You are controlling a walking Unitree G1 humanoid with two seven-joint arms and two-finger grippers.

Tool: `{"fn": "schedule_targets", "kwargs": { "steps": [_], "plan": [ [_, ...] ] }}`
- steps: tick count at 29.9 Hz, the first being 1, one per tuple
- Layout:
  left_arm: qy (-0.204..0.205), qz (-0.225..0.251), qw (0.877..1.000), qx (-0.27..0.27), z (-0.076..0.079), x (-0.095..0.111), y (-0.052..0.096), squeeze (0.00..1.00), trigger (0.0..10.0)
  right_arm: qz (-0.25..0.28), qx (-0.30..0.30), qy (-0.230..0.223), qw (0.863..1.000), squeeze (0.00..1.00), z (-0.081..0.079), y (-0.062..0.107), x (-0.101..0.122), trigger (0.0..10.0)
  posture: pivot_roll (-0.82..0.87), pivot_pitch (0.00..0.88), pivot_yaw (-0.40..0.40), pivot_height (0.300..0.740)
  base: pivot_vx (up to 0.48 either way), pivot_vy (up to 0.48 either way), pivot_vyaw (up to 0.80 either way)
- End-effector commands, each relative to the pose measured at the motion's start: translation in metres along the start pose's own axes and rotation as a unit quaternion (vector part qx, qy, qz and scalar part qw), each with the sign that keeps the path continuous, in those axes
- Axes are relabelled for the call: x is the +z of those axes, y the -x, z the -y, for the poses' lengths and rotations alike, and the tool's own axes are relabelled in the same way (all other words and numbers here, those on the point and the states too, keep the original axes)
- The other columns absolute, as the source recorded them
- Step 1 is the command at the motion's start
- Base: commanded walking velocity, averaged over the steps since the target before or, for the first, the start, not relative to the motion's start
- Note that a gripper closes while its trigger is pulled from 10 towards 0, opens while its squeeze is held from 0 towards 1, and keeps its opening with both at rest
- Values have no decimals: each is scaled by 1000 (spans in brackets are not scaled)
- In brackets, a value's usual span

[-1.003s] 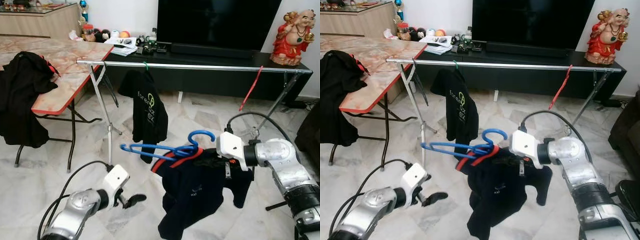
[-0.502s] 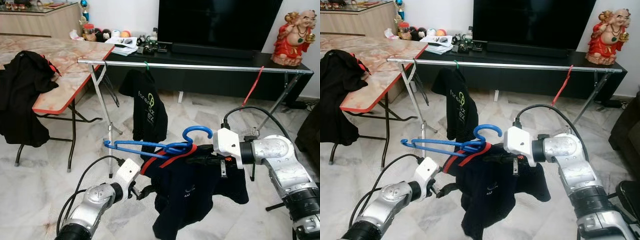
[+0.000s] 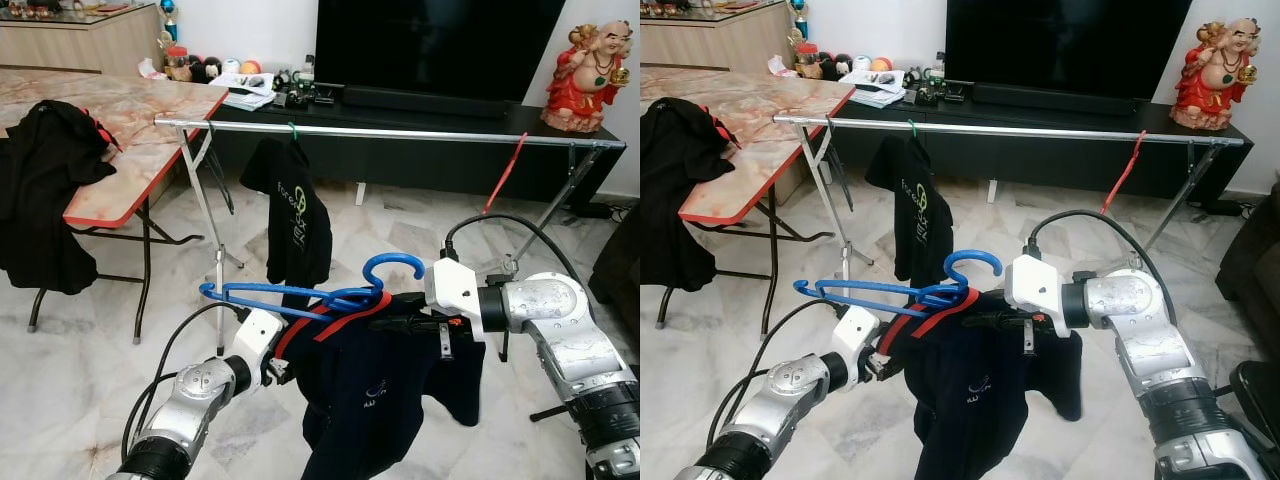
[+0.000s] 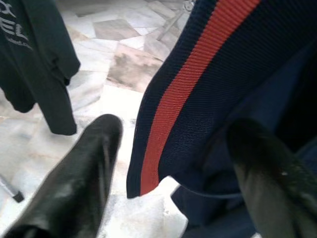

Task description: Hang hanger

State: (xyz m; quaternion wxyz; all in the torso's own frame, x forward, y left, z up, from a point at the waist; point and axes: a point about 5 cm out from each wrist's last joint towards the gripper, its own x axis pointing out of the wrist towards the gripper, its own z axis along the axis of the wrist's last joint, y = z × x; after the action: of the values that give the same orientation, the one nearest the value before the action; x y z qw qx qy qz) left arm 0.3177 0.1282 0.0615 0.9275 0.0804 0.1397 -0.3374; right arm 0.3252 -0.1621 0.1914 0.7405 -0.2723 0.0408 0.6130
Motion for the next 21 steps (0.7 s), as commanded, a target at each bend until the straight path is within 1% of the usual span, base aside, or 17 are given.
{"fn": "schedule_targets", "kwargs": {
  "steps": [1,6,8,21],
  "plan": [
    [4,12,1000,-7,-1,2,0,0,0,10,-6,8,1000,0,1,0,6,0,19,0,-75,740,0,0,0],
    [7,11,1000,-19,0,2,1,0,0,9,-7,6,1000,0,2,0,5,0,19,0,-74,740,0,0,0],
    [9,10,999,-39,4,1,1,0,0,9,-8,3,1000,0,1,-1,3,0,22,0,-74,740,0,0,0],
    [11,11,999,-47,5,1,2,0,0,7,-11,-3,1000,0,2,-3,0,0,27,0,-73,740,0,0,0]
  ]
}}
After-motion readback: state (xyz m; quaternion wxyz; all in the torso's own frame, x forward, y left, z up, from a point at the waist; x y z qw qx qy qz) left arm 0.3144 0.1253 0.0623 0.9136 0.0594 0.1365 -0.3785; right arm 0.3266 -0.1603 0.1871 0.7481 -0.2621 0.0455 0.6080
